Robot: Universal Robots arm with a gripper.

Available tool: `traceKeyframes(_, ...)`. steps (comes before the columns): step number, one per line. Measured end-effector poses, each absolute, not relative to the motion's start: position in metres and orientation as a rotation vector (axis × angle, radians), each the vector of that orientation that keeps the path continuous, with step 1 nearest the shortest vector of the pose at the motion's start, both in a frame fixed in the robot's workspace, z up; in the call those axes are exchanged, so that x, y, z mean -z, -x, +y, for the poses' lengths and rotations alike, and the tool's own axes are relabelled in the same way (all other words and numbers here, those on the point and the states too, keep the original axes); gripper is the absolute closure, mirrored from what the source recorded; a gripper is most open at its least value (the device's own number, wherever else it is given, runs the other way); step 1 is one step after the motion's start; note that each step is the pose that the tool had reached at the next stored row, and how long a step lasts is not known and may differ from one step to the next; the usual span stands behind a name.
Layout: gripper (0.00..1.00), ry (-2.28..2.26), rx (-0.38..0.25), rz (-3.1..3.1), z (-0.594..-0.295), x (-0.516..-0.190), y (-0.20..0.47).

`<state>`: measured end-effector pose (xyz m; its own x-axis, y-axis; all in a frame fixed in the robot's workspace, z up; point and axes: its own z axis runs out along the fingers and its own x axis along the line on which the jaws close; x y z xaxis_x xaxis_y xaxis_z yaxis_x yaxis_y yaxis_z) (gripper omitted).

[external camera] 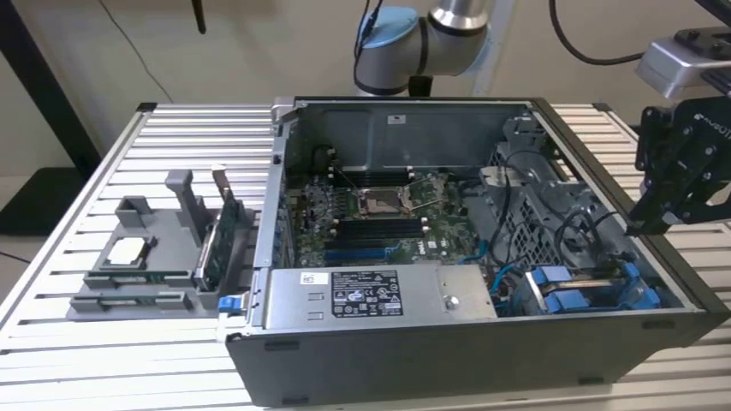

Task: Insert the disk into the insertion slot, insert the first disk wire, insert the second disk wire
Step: 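Insert the second disk wire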

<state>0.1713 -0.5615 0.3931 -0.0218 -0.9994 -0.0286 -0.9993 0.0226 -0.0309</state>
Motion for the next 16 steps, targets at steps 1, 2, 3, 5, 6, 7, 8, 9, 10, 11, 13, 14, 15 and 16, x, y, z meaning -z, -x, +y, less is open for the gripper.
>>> traceKeyframes(1, 0.73, 2.167, 0.003, 2.216, -0.562, -0.393, -0.172)
traceKeyframes(2, 0.73, 2.167, 0.004, 2.216, -0.561, -0.393, -0.172)
traceKeyframes(3, 0.73, 2.167, 0.004, 2.216, -0.561, -0.393, -0.172)
traceKeyframes(5, 0.73, 2.167, 0.003, 2.216, -0.561, -0.393, -0.172)
traceKeyframes(6, 0.73, 2.167, 0.003, 2.216, -0.562, -0.392, -0.172)
traceKeyframes(7, 0.73, 2.167, 0.003, 2.216, -0.561, -0.392, -0.172)
traceKeyframes(8, 0.73, 2.167, 0.003, 2.216, -0.561, -0.392, -0.172)
traceKeyframes(9, 0.73, 2.167, 0.003, 2.216, -0.561, -0.392, -0.173)
traceKeyframes(10, 0.73, 2.169, -0.001, 2.218, -0.561, -0.392, -0.173)
traceKeyframes(11, 0.73, 2.171, -0.006, 2.22, -0.562, -0.392, -0.174)
traceKeyframes(13, 0.73, 2.176, -0.017, 2.225, -0.561, -0.39, -0.178)
traceKeyframes(14, 0.73, 2.179, -0.022, 2.228, -0.561, -0.389, -0.18)
traceKeyframes(15, 0.73, 2.18, -0.026, 2.229, -0.561, -0.388, -0.182)
traceKeyframes(16, 0.73, 2.182, -0.029, 2.231, -0.561, -0.387, -0.183)
